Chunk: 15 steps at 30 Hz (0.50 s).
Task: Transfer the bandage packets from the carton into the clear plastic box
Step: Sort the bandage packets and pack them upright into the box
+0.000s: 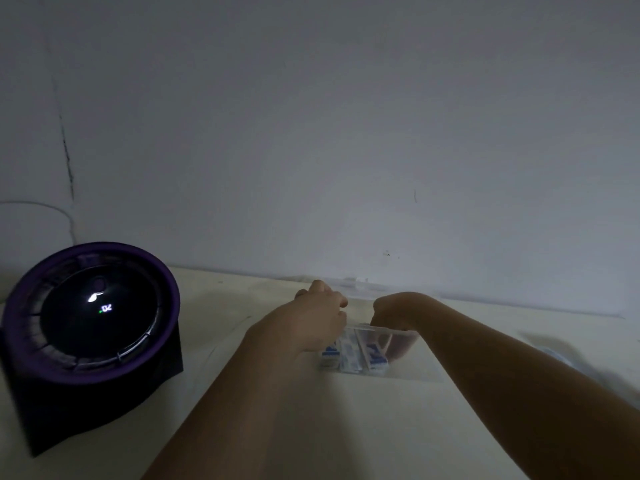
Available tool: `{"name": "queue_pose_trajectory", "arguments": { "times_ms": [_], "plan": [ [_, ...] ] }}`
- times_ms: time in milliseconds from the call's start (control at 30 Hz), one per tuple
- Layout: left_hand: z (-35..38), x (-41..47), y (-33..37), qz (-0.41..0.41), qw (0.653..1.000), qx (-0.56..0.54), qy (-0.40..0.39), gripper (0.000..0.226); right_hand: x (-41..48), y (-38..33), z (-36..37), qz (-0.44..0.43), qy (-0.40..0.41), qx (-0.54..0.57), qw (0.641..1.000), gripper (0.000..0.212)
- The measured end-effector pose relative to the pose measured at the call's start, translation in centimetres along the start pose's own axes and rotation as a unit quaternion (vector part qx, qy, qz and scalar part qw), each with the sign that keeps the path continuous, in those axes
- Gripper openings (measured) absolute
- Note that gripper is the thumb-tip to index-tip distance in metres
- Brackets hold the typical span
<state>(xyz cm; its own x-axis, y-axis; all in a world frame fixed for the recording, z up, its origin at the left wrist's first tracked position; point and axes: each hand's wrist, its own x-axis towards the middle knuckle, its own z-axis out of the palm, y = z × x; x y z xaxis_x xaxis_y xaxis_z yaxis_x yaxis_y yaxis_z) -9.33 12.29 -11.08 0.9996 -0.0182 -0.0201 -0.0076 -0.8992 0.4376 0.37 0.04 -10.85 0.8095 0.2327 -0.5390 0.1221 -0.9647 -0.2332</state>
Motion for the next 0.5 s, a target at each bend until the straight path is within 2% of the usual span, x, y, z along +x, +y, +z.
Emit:
{"name": "queue_pose_trajectory", "arguments": {
  "times_ms": [67, 167, 200, 300, 400, 500],
  "plan": [
    [0.0, 0.0, 0.0, 0.001, 1.0, 0.014, -0.003, 0.041, 0.1, -0.1, -0.1, 0.007, -0.035, -0.012, 0.999, 0.015],
    [0.1, 0.1, -0.1, -0.002, 1.0, 0.01, 0.0, 0.041, -0.5, -0.1, -0.5, -0.027, 0.007, -0.084, 0.996, 0.031],
    [0.1, 0.2, -0.1, -0.001, 1.0, 0.009, 0.003, 0.042, -0.6, 0.0, -0.7, -0.046, 0.043, -0.108, 0.992, 0.033],
    [0.2, 0.4, -0.4, 0.001, 1.0, -0.002, 0.014, 0.042, -1.7, 0.1, -1.2, -0.08, 0.146, -0.048, 0.985, 0.031],
    [0.3, 0.5, -0.6, 0.011, 1.0, -0.003, 0.028, 0.04, -4.6, 1.5, -1.7, -0.172, 0.266, -0.034, 0.948, 0.037],
    [0.1, 0.7, -1.0, 0.012, 0.998, -0.002, 0.056, 0.038, -8.0, 4.1, -1.3, -0.228, 0.345, -0.002, 0.91, 0.028]
  ]
}}
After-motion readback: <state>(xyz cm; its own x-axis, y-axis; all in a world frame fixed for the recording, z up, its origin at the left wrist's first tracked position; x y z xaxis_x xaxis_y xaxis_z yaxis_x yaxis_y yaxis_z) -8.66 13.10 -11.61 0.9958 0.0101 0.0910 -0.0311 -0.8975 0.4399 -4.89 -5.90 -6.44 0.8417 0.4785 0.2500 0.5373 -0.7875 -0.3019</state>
